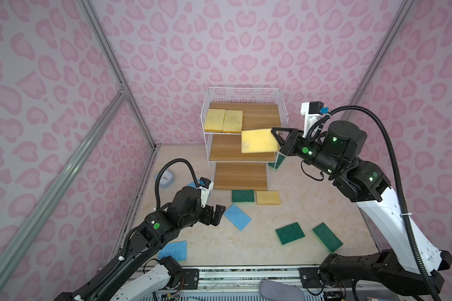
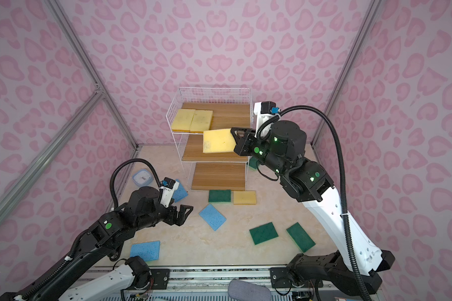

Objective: Arrange cleaning sponges on a shelf
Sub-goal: Place the cleaning sponge at the shelf.

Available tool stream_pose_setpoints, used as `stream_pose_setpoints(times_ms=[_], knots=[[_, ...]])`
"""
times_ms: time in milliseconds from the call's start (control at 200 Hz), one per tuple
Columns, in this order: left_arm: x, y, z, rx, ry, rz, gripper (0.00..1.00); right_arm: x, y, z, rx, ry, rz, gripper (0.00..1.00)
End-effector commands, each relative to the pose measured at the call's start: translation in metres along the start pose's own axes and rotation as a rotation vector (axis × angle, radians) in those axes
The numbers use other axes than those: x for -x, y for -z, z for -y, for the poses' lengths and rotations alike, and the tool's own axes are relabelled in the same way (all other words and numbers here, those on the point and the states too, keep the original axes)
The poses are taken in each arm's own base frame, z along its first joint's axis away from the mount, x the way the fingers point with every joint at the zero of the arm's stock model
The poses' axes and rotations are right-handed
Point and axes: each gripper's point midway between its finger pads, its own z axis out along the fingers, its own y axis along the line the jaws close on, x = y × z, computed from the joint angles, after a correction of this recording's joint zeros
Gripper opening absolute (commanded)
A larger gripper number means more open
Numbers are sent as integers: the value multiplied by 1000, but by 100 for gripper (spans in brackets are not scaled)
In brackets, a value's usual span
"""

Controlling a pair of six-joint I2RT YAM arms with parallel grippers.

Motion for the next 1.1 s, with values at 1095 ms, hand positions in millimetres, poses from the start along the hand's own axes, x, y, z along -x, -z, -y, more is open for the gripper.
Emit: stream_pose_setpoints(times_ms=[1095], knots=[[-24, -10, -3, -11, 39, -33, 98, 40, -116, 88, -463, 28, 248, 10]])
